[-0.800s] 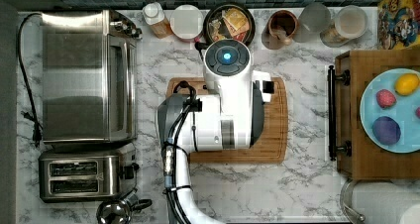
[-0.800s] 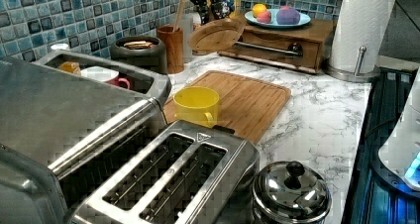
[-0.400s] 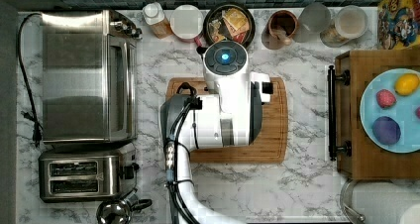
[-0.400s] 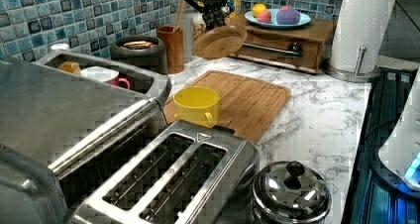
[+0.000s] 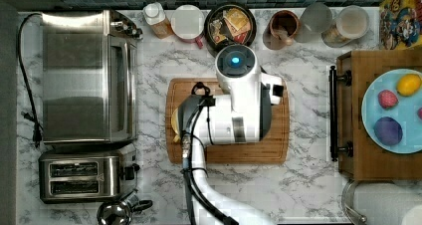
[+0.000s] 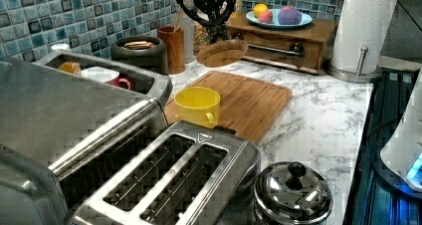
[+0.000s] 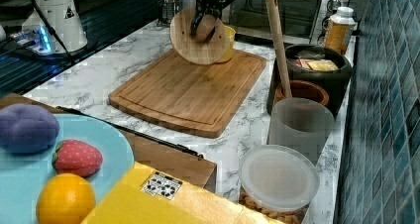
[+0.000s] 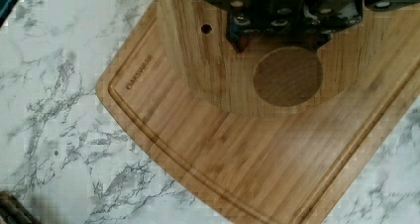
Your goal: Place the lid on the board.
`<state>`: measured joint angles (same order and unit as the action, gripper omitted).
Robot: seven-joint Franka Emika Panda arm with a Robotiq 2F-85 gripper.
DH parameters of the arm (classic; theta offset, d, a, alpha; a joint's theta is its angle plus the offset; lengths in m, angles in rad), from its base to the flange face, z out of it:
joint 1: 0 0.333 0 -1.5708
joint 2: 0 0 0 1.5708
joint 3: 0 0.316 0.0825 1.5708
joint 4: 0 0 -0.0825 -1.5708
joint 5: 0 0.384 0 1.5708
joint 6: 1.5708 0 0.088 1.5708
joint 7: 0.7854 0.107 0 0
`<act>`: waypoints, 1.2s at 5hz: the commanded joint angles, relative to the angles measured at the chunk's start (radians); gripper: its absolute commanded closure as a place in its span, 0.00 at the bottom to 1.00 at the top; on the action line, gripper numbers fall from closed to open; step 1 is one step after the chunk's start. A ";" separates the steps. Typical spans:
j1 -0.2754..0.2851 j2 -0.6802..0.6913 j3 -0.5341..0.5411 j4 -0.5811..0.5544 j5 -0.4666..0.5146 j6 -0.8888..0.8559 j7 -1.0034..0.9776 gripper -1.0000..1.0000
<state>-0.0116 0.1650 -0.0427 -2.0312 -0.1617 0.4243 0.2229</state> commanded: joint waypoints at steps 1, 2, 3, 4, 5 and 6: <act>-0.032 -0.123 -0.080 -0.083 -0.142 0.146 0.175 1.00; -0.029 -0.107 -0.083 -0.116 -0.172 0.221 0.207 1.00; -0.018 -0.066 -0.087 -0.113 -0.185 0.233 0.219 1.00; -0.002 -0.045 -0.093 -0.119 -0.207 0.240 0.245 1.00; -0.003 -0.050 -0.084 -0.152 -0.234 0.293 0.273 1.00; -0.008 -0.063 -0.075 -0.178 -0.224 0.330 0.268 0.09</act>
<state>-0.0493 0.1946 -0.1484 -2.2324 -0.3838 0.6982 0.4404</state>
